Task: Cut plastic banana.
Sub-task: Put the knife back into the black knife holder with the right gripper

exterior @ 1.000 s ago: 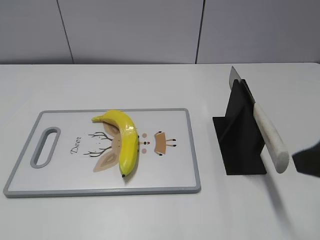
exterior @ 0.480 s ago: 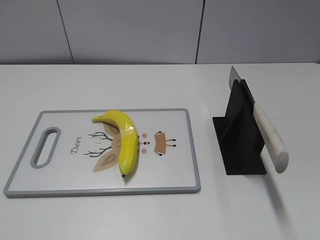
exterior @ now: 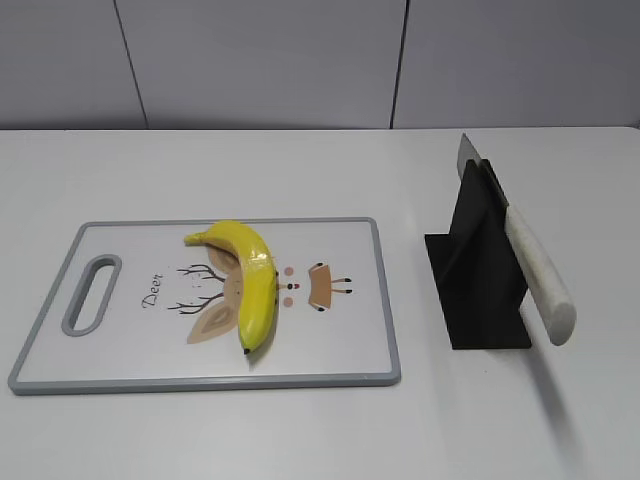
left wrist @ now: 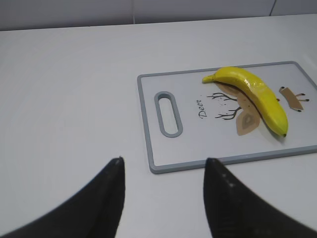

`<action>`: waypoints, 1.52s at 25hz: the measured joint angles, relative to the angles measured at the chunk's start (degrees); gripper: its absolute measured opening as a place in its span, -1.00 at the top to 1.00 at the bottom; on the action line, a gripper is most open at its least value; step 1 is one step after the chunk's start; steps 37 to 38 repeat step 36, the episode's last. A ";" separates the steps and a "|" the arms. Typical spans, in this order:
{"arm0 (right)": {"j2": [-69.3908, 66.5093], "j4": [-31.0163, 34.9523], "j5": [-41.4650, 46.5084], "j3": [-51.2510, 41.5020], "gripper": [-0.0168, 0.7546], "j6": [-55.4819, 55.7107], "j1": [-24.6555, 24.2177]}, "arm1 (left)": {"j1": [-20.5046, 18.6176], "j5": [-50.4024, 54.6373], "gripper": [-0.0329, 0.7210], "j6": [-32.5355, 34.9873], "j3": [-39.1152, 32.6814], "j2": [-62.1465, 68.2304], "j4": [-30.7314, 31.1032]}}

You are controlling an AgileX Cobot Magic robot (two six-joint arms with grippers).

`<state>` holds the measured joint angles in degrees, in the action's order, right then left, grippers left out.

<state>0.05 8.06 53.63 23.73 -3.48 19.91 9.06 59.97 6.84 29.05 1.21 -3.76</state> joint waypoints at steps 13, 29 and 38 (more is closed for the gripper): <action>0.25 0.89 0.00 0.00 -0.55 -0.03 -5.51 | 0.00 0.00 -0.29 -0.05 0.00 0.00 -0.18; 0.25 2.19 -0.29 0.00 -0.55 0.04 -19.91 | -5.93 0.00 -0.21 -0.05 0.00 0.00 -0.34; 0.25 2.65 -0.47 0.00 -0.55 0.04 -19.91 | -6.61 0.00 -0.19 -0.05 0.00 0.00 -0.39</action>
